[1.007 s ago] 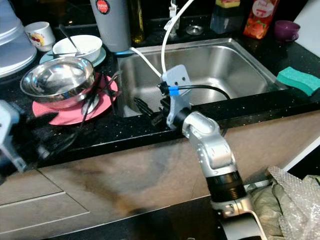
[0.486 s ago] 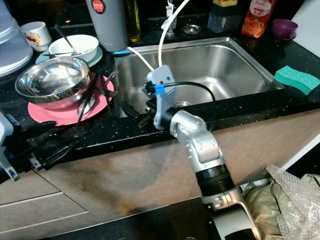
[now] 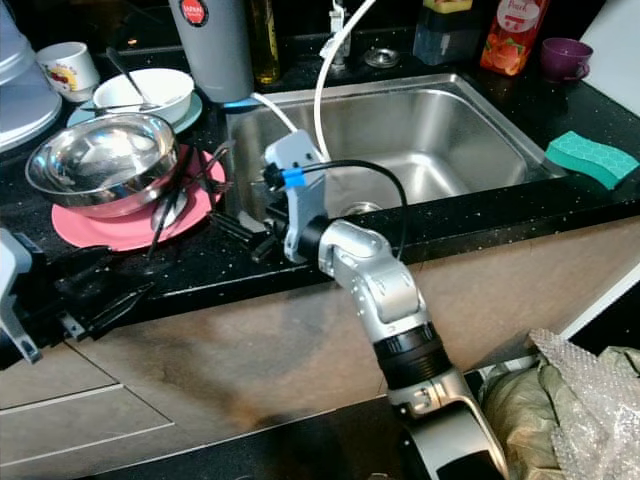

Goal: Kitchen organization

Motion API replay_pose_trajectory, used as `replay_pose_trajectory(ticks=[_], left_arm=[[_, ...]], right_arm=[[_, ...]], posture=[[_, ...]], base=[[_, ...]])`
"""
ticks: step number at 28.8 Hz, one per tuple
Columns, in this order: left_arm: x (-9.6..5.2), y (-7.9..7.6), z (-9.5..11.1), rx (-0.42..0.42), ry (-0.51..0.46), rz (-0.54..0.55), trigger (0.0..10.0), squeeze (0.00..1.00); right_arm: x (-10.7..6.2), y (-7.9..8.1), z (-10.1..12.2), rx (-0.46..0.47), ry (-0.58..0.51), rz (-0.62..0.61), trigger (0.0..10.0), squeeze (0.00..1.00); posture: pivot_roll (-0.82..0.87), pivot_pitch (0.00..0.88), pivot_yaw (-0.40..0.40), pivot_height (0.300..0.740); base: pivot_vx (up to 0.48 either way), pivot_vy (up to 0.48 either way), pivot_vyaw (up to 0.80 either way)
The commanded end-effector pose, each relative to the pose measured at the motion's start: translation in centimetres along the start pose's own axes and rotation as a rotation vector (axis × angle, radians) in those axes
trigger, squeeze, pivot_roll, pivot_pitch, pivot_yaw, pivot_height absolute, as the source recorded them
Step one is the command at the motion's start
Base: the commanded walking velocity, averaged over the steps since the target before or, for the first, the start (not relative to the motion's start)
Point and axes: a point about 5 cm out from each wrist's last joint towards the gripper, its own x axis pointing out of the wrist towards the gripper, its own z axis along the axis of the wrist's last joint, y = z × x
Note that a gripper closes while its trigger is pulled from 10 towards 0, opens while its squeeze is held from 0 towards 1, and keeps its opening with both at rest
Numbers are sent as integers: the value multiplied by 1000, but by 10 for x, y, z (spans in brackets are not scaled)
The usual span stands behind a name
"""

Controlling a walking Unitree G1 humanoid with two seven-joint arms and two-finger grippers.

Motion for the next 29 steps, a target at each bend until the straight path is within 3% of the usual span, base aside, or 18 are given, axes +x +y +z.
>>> replay_pose_trajectory(ticks=[1, 8, 9, 11, 12, 13, 14, 15, 16, 29], left_arm=[[0, -2, -4, -9, 17, 0, 10000, 0], [0, -4, -2, -10, 15, -9, 10000, 0], [1, -5, -1, -10, 14, -16, 10000, 0], [1, -6, -1, -11, 13, -19, 10000, 0], [3, -8, 2, -8, 4, -29, 10000, 0], [4, -8, 4, -6, 0, -31, 10000, 0], [4, -8, 4, -6, 0, -31, 10000, 0], [5, -8, 5, -3, -5, -32, 10000, 0], [6, -8, 7, -1, -10, -32, 10000, 0], [1, -2, 10, 14, -6, -12, 10000, 0]], right_arm=[[7, 4, 2, -11, -2, 9, 10000, 0], [14, 4, 3, 6, -12, 0, 10000, 0], [15, 3, 3, 8, -12, -2, 10000, 478], [16, 3, 4, 9, -12, -4, 10000, 478], [18, 1, 6, 5, -15, -12, 10000, 804], [19, 1, 9, 3, -19, -17, 10000, 729], [19, 1, 9, 3, -19, -17, 10000, 729], [19, -1, 11, 4, -25, -21, 10000, 592], [19, -2, 15, 4, -34, -27, 10000, 0], [12, -5, 26, 19, -62, -41, 10000, 0]], posture=[[36, 126, -10, 740], [43, 142, -13, 740], [46, 150, -13, 740], [46, 150, -13, 740], [53, 168, -10, 740], [56, 184, -9, 740], [56, 184, -9, 740], [56, 184, -9, 740], [59, 192, -7, 740], [58, 194, -11, 740]], base=[[0, 0, 0], [0, 0, 0], [0, 0, 0], [0, 0, 0], [0, 0, 0], [0, 0, 0], [0, 0, 0], [0, 0, 0], [0, 0, 0], [0, 0, 0]])
